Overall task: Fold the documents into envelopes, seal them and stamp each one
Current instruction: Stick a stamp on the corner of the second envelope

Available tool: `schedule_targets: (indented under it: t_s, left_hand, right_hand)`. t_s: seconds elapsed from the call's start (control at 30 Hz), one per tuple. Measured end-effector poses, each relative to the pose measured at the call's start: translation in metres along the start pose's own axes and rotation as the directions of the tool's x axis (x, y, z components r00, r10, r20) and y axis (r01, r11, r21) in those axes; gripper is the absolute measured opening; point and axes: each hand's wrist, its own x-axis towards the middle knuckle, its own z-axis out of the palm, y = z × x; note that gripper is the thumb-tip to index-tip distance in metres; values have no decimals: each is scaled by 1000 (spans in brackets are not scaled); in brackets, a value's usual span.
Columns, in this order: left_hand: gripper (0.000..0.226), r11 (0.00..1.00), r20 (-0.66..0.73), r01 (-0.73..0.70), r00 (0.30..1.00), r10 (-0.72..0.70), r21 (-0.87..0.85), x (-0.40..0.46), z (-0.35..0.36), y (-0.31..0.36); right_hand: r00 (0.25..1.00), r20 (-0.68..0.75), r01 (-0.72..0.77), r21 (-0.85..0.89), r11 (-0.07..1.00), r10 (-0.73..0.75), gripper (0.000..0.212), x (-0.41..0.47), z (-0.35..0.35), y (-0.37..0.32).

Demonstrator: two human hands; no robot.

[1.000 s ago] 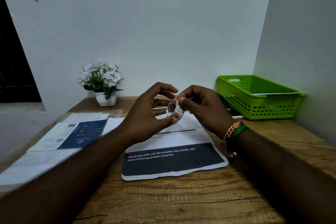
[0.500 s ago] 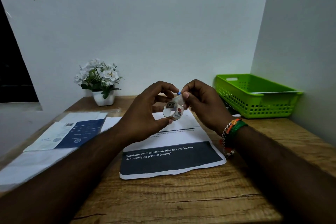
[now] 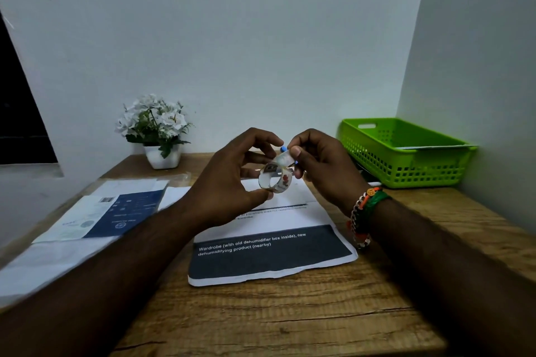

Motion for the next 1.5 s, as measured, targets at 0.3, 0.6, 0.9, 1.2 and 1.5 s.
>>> schedule_targets:
  t_s: [0.3,0.6,0.9,1.2,1.5]
  left_hand:
    - [65,997,-39,-3,999,6,72,-1,-2,-8]
    - [47,766,-112,100,993,-37,635,56,-38,-84]
    - [25,685,-180,369,925,-333,628,83,-53,-154]
    - [19,851,-379,486,839,-390,200,75,-36,-96]
    - [32,673,-15,580,752,-659,-459,47,24,-14]
  right_hand:
    - [982,-182,-49,66,997,60,13,6,-12,-2]
    - [977,-207,-102,-258,961,48,12,7,-20,20]
    - [973,-204,-162,-297,941,103,15,10,-21,38]
    - [972,-210,-170,-326,930,104,10,12,-15,33]
    - [989,-134,18,-276,961,-57,2,-1,-3,14]
